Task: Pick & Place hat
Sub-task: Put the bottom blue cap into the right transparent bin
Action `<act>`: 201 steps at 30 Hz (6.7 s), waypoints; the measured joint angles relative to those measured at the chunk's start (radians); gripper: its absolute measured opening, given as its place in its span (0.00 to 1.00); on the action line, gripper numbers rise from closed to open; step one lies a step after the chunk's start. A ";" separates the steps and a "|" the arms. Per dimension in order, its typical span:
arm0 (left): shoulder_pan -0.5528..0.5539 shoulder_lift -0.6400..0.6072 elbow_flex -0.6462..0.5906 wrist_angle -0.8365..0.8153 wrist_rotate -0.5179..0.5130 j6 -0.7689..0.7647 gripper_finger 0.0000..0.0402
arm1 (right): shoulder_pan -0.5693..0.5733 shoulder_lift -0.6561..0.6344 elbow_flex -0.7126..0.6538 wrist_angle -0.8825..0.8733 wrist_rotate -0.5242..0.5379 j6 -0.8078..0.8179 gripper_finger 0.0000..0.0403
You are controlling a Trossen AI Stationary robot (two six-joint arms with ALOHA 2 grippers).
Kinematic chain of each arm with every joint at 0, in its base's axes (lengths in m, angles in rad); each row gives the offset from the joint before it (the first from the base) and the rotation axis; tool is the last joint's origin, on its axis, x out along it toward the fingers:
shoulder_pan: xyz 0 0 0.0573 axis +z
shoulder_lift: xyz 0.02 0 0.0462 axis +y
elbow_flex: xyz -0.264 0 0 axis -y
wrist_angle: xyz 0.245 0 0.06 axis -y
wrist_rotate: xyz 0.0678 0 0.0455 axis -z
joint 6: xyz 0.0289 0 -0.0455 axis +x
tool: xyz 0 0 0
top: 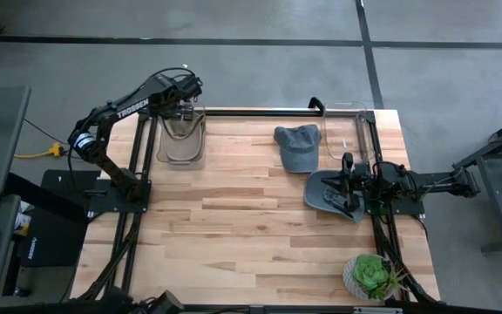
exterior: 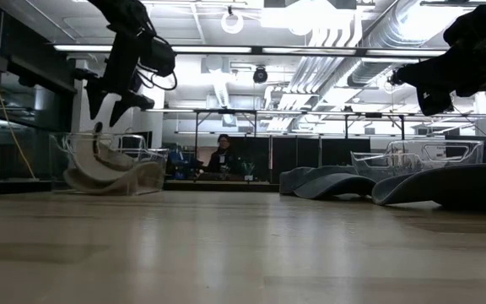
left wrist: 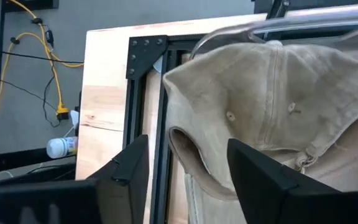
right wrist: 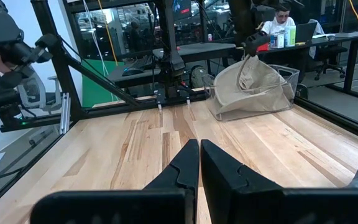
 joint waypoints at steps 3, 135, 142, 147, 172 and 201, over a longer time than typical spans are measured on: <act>0.000 0.000 0.001 0.000 0.001 -0.024 0.33 | 0.000 0.000 0.000 0.000 0.000 0.000 0.03; -0.617 -0.341 -0.015 0.392 0.018 -0.312 0.00 | 0.000 0.000 0.000 0.000 0.000 0.000 0.03; -0.749 -0.362 -0.016 0.412 0.030 -0.255 0.00 | 0.000 0.000 0.000 0.000 0.000 0.000 0.03; -0.830 -0.407 -0.071 0.550 0.109 -0.158 0.00 | 0.000 0.000 0.000 0.000 0.000 0.000 0.03; -0.844 -1.105 -0.981 1.331 0.513 -0.162 0.00 | 0.000 0.008 0.000 0.002 0.000 0.000 0.03; -0.844 -1.553 -1.283 1.276 0.570 -0.066 0.00 | 0.000 0.007 0.000 0.001 0.000 0.000 0.03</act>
